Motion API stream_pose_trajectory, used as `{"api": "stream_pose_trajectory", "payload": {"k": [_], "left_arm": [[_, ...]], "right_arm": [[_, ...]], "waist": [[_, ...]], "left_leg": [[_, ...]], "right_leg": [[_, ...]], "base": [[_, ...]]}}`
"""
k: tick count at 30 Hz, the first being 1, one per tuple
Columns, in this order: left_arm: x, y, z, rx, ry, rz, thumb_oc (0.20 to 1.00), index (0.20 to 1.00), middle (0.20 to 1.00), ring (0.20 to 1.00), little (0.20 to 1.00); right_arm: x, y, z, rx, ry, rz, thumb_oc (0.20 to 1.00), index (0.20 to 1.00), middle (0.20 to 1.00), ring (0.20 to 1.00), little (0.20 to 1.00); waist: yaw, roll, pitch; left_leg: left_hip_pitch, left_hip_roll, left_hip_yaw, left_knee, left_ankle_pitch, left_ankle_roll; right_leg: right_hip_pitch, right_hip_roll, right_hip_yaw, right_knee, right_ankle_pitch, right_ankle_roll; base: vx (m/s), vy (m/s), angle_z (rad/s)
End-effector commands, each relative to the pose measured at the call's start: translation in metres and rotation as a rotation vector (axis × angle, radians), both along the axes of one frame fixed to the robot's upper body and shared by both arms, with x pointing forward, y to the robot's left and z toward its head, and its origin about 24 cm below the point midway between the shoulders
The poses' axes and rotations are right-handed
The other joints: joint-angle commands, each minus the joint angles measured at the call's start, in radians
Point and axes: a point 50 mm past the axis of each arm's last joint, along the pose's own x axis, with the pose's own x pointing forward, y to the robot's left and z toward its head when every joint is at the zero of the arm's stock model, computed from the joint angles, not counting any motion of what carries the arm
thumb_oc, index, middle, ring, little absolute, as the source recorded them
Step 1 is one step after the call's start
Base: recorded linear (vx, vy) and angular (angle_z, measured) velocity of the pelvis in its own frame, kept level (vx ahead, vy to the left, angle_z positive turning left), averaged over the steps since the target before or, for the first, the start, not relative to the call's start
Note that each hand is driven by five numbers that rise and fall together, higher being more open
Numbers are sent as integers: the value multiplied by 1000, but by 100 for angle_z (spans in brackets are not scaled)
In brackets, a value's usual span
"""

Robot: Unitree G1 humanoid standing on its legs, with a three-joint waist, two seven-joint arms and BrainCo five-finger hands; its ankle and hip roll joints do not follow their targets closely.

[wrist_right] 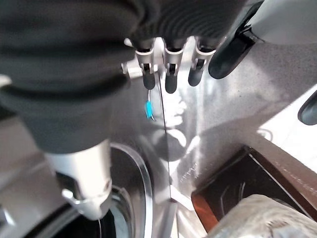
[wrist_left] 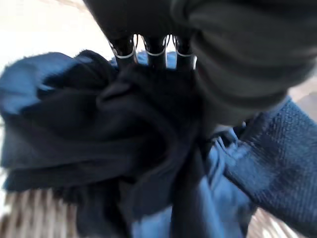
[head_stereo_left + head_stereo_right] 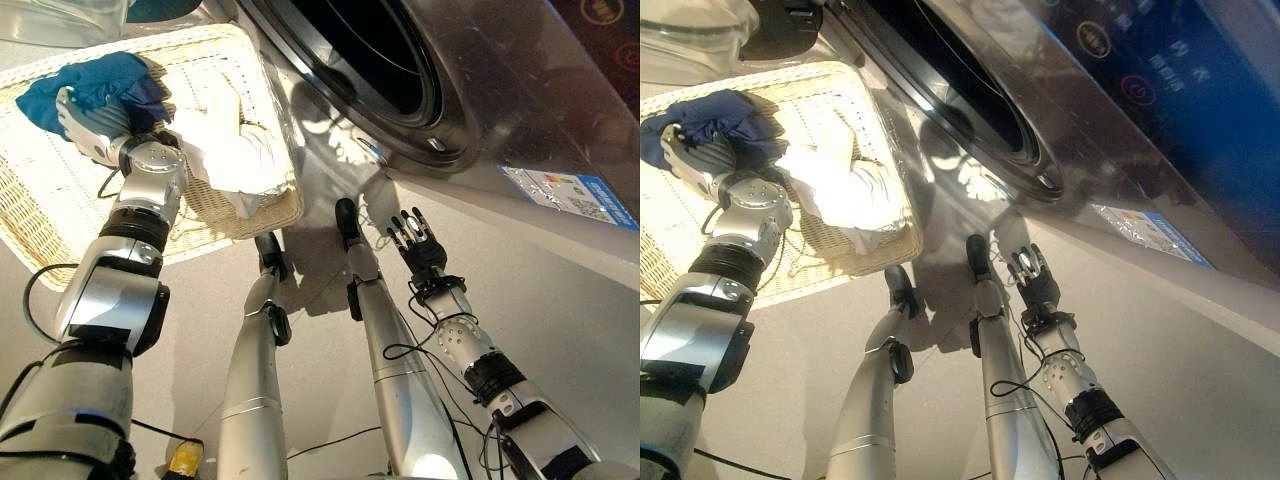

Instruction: Put the clothes into the washing machine.

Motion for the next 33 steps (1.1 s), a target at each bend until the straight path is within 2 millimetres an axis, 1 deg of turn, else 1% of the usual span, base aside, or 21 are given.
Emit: {"api": "stream_pose_trajectory", "payload": {"k": [1, 3, 4, 7, 11, 12, 14, 15, 16, 20, 21, 22, 23, 24, 26, 28, 29, 30, 31, 32, 33], "left_arm": [[-3, -2, 13, 100, -41, -25, 200, 200, 200, 200, 200], [-3, -1, 9, 111, -11, -17, 200, 200, 200, 200, 200], [-1, 1, -3, 132, 63, -2, 200, 200, 200, 200, 200], [0, 2, -20, 189, 163, 23, 200, 200, 200, 200, 200], [0, 0, -32, 229, 211, 24, 200, 200, 200, 200, 200], [0, 0, -32, 229, 211, 24, 200, 200, 200, 200, 200], [-2, -7, -51, 155, 155, -90, 200, 200, 200, 200, 200], [-2, -8, -52, 150, 150, -102, 200, 200, 200, 200, 200], [-4, -14, -61, 118, 118, -173, 200, 200, 200, 200, 200], [-7, -23, -70, 68, 54, -305, 200, 200, 200, 200, 200], [-11, -31, -76, 57, 14, -410, 200, 200, 200, 200, 200], [-12, -33, -78, 56, 5, -437, 200, 200, 200, 200, 200], [-19, -50, -83, 80, -39, -600, 200, 200, 200, 200, 200], [-20, -51, -81, 87, -48, -617, 200, 200, 200, 200, 200], [-27, -66, -81, 135, -48, -749, 200, 200, 200, 200, 200], [-32, -77, -80, 161, -47, -858, 200, 200, 200, 200, 200], [-37, -86, -75, 186, -56, -960, 200, 200, 200, 200, 200], [-41, -94, -76, 186, -59, -1060, 200, 200, 200, 200, 200], [-41, -94, -76, 186, -59, -1060, 200, 200, 200, 200, 200], [-44, -100, -75, 196, -66, -1124, 200, 200, 200, 200, 200], [-54, -117, -72, 205, -89, -1295, 200, 200, 200, 200, 200]], "right_arm": [[-9, 15, 1, 7, -32, 69, 1000, 1000, 1000, 1000, 1000], [-9, 16, 1, 3, -31, 72, 1000, 1000, 1000, 1000, 1000], [-9, 20, 1, -2, -29, 80, 1000, 1000, 1000, 1000, 1000], [-8, 22, 2, -33, -34, 91, 1000, 1000, 1000, 1000, 1000], [-8, 28, 10, -186, -91, 115, 1000, 1000, 1000, 1000, 1000], [-8, 28, 10, -186, -91, 115, 1000, 1000, 1000, 1000, 1000], [-7, 40, 32, -513, -250, 131, 1000, 1000, 1000, 1000, 1000], [-7, 41, 34, -539, -263, 137, 1000, 1000, 1000, 1000, 1000], [-7, 47, 46, -646, -334, 156, 1000, 1000, 1000, 1000, 1000], [-6, 54, 60, -747, -407, 170, 1000, 1000, 1000, 1000, 1000], [-4, 58, 69, -833, -450, 175, 1000, 1000, 1000, 1000, 1000], [-4, 59, 70, -857, -462, 177, 1000, 1000, 1000, 1000, 1000], [1, 62, 85, -1030, -533, 150, 1000, 1000, 1000, 1000, 1000], [2, 63, 88, -1052, -547, 145, 1000, 1000, 1000, 1000, 1000], [7, 60, 98, -1134, -570, 113, 1000, 1000, 1000, 1000, 1000], [10, 58, 104, -1169, -583, 100, 1000, 1000, 1000, 1000, 1000], [12, 58, 111, -1194, -603, 87, 1000, 1000, 1000, 1000, 1000], [12, 58, 113, -1213, -615, 80, 1000, 1000, 1000, 1000, 1000], [12, 58, 113, -1213, -615, 80, 1000, 1000, 1000, 1000, 1000], [12, 59, 114, -1229, -629, 75, 1000, 1000, 1000, 1000, 1000], [13, 61, 119, -1271, -659, 65, 1000, 1000, 1000, 1000, 1000]], "waist": [[23, -40, -17], [31, -38, -17], [43, -34, -17], [59, -26, -17], [77, -16, -17], [77, -16, -17], [110, -8, -17], [112, -7, -17], [133, -4, -17], [160, 1, -17], [184, 6, -17], [188, 9, -17], [225, 26, -17], [229, 28, -17], [255, 40, -17], [272, 50, -17], [284, 59, -17], [291, 64, -17], [291, 64, -17], [296, 69, -17], [311, 81, -17]], "left_leg": [[84, -61, -16, -5, -53, -13], [100, -56, -22, -30, -37, -16], [133, -47, -29, -74, -11, -22], [175, -35, -40, -125, 22, -32], [217, -30, -49, -162, 47, -38], [217, -30, -49, -162, 47, -38], [259, -37, -67, -170, 59, -47], [261, -38, -68, -170, 59, -48], [272, -40, -76, -165, 60, -51], [289, -43, -88, -166, 61, -53], [300, -45, -96, -169, 63, -55], [305, -45, -98, -171, 64, -55], [327, -44, -105, -182, 68, -56], [321, -43, -105, -185, 77, -57], [346, -47, -117, -185, 69, -55], [359, -52, -130, -184, 69, -53], [358, -52, -138, -184, 77, -52], [371, -55, -144, -179, 67, -51], [371, -55, -144, -179, 67, -51], [375, -56, -147, -178, 67, -50], [380, -60, -156, -172, 71, -47]], "right_leg": [[57, 104, -6, -62, -4, 4], [72, 109, -11, -66, -7, 3], [105, 115, -20, -75, -12, 1], [151, 121, -32, -85, -22, 0], [196, 123, -49, -92, -31, -2], [196, 123, -49, -92, -31, -2], [252, 105, -83, -93, -45, -2], [255, 104, -86, -93, -47, -2], [276, 93, -104, -88, -57, -3], [305, 82, -125, -80, -73, -3], [323, 75, -139, -73, -84, -2], [328, 74, -143, -70, -88, -2], [359, 62, -168, -56, -109, -2], [355, 63, -171, -60, -101, -2], [383, 52, -187, -42, -123, -2], [397, 47, -197, -31, -133, -2], [401, 44, -205, -29, -128, -2], [413, 38, -210, -14, -144, -1], [413, 38, -210, -14, -144, -1], [418, 36, -214, -11, -146, -1], [428, 31, -224, -9, -139, -1]], "base": [[-44, -77, 3], [-55, -99, 1], [-80, -147, 6], [-62, -117, 12], [-49, -115, 11], [-64, -143, 8], [-95, -208, 14], [-86, -209, 17], [-49, -129, 16], [-44, -128, 14], [-44, -114, 22], [-88, -212, 25], [-77, -137, 25], [-90, -158, 30], [-22, -74, 31], [-17, -54, 30], [-25, -46, 24], [-20, -30, 15], [2, -14, 16], [-32, -7, 22], [-16, -11, 27]]}}
